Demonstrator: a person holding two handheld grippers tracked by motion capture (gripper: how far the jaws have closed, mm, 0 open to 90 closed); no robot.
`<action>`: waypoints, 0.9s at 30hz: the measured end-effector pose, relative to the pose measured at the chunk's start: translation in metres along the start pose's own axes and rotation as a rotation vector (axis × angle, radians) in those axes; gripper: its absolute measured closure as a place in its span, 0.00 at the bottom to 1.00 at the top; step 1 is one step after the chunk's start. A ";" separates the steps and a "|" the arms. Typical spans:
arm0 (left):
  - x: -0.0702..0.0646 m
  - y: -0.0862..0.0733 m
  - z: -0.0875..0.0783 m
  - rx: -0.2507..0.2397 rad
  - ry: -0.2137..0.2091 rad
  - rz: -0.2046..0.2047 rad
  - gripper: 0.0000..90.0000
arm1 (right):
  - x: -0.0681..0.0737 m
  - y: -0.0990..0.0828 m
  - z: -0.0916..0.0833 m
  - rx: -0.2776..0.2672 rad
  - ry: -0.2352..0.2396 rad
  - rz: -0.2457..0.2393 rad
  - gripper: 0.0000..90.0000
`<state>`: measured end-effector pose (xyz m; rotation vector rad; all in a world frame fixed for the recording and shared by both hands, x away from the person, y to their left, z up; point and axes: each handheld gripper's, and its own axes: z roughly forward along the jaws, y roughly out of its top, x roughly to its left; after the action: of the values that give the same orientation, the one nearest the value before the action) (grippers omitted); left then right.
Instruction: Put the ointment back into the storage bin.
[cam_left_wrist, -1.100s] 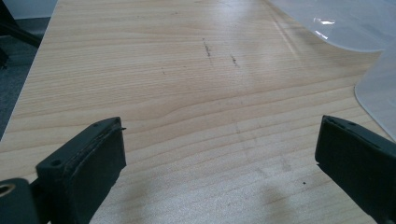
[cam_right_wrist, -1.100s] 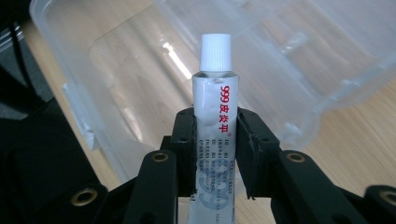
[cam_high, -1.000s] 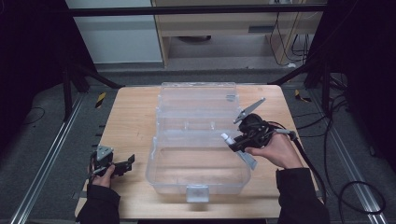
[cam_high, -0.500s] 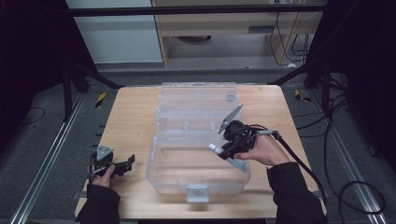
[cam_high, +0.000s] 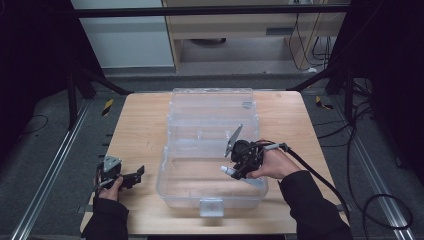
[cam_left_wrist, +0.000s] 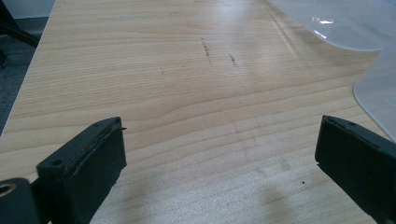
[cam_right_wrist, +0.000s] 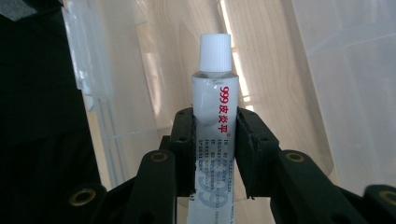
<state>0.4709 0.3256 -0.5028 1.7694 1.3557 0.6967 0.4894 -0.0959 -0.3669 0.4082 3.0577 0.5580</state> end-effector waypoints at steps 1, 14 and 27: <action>0.000 0.000 0.000 0.000 0.000 0.000 0.01 | 0.000 0.000 0.000 0.000 0.000 0.000 0.77; 0.000 0.000 0.000 0.002 -0.001 0.004 0.01 | 0.002 -0.002 0.028 0.078 0.031 -0.133 0.77; 0.000 0.000 0.000 0.002 -0.005 0.005 0.01 | 0.008 -0.005 0.058 0.137 0.036 -0.183 0.77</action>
<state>0.4708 0.3252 -0.5029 1.7756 1.3489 0.6936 0.4838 -0.0784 -0.4229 0.1173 3.1328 0.3537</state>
